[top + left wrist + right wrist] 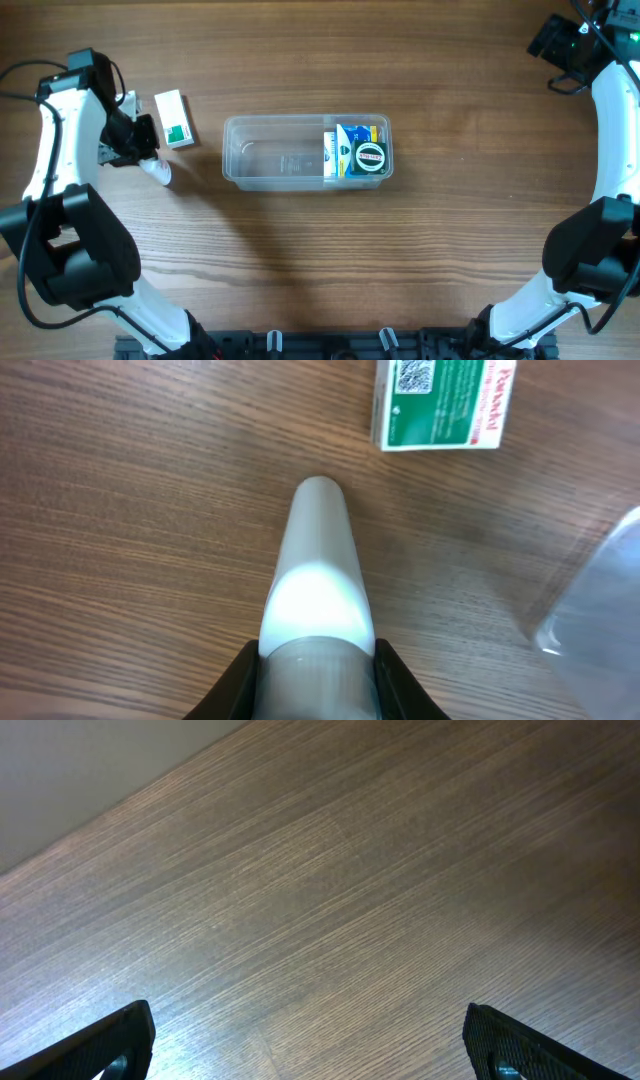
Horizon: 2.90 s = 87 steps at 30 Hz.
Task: Pack container
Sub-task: 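Carry spray bottle right and lower it into the container, then open left gripper and move it toward the white-green box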
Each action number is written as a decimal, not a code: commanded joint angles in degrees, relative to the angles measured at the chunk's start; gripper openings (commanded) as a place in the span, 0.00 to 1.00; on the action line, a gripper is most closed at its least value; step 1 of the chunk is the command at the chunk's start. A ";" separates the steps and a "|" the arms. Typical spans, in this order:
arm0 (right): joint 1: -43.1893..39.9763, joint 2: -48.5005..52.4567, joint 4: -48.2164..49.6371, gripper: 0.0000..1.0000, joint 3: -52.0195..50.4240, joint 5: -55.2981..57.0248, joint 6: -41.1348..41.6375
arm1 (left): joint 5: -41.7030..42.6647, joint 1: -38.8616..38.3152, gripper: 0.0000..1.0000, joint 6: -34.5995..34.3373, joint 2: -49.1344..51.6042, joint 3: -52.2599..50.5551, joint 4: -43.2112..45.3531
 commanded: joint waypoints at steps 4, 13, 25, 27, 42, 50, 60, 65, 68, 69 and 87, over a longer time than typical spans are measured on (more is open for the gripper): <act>0.20 0.33 0.15 1.00 -0.04 -0.50 -0.52 | 4.85 -2.21 0.18 -1.01 -1.97 11.87 -2.56; 0.20 0.33 0.15 1.00 -0.04 -0.50 -0.52 | 9.49 -17.35 0.18 -5.81 -11.78 13.92 -1.38; 0.20 0.33 0.13 1.00 -0.04 -0.50 -0.52 | 9.18 -37.48 0.20 -17.70 -10.99 13.90 4.83; 0.20 0.33 0.15 1.00 -0.04 -0.50 -0.52 | 8.59 -39.15 0.21 -19.71 -9.70 13.90 4.79; 0.20 0.33 0.13 1.00 -0.04 -0.50 -0.52 | 7.15 -40.98 0.29 -26.32 -1.49 13.90 -0.85; 0.20 0.33 0.13 1.00 -0.04 -0.50 -0.52 | 7.15 -40.98 0.33 -26.29 3.52 13.90 -0.98; 0.20 0.33 0.15 1.00 -0.04 -0.50 -0.52 | 6.47 -40.96 0.40 -26.08 5.84 13.90 2.47; 0.20 0.33 0.13 1.00 -0.04 -0.50 -0.52 | 6.49 -40.98 0.52 -26.10 5.84 13.90 2.47; 0.20 0.33 0.15 1.00 -0.04 -0.50 -0.52 | 6.88 -40.96 0.70 -26.12 5.77 13.92 4.24; 0.20 0.33 0.13 1.00 -0.04 -0.50 -0.52 | 7.63 -40.96 0.74 -26.14 5.38 14.08 6.56; 0.20 0.33 0.15 1.00 -0.04 -0.50 -0.52 | -2.56 -13.99 0.99 -24.90 -8.41 14.64 6.32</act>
